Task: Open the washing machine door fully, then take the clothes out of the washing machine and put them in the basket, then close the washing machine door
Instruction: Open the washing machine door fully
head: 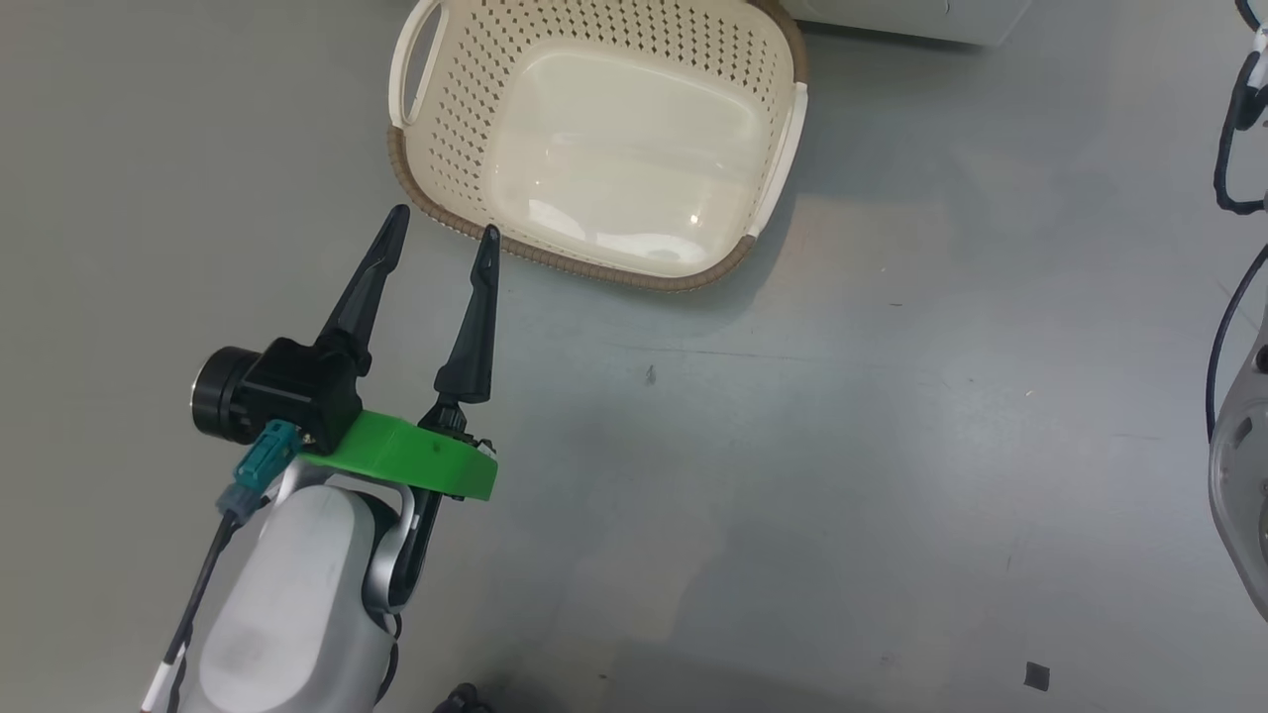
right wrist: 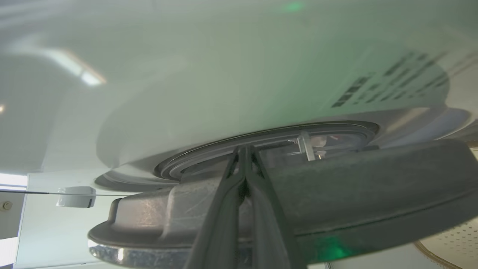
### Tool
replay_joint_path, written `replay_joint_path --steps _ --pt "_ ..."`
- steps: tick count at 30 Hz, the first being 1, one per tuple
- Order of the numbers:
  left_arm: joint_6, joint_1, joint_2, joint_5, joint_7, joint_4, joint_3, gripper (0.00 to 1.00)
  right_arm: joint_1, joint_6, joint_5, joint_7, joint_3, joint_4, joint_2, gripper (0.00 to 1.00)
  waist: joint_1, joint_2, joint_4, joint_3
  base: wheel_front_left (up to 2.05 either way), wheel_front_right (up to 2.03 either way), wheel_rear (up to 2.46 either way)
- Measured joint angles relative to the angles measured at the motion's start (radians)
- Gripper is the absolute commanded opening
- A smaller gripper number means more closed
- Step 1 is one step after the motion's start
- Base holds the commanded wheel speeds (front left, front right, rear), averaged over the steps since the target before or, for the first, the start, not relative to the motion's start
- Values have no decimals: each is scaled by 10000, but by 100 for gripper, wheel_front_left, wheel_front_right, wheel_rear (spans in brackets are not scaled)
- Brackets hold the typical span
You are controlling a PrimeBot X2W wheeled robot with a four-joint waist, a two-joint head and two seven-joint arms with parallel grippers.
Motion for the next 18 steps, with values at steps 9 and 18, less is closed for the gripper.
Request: replay_joint_path --steps 9,18 --pt "0 1 -2 44 0 98 -8 100 145 0 230 299 84 359 -25 0 0 0 -79 -178 0 0 0" --pt "0 7 -2 127 0 167 -21 100 430 0 569 665 278 711 4 0 0 0 -170 -514 0 0 0"
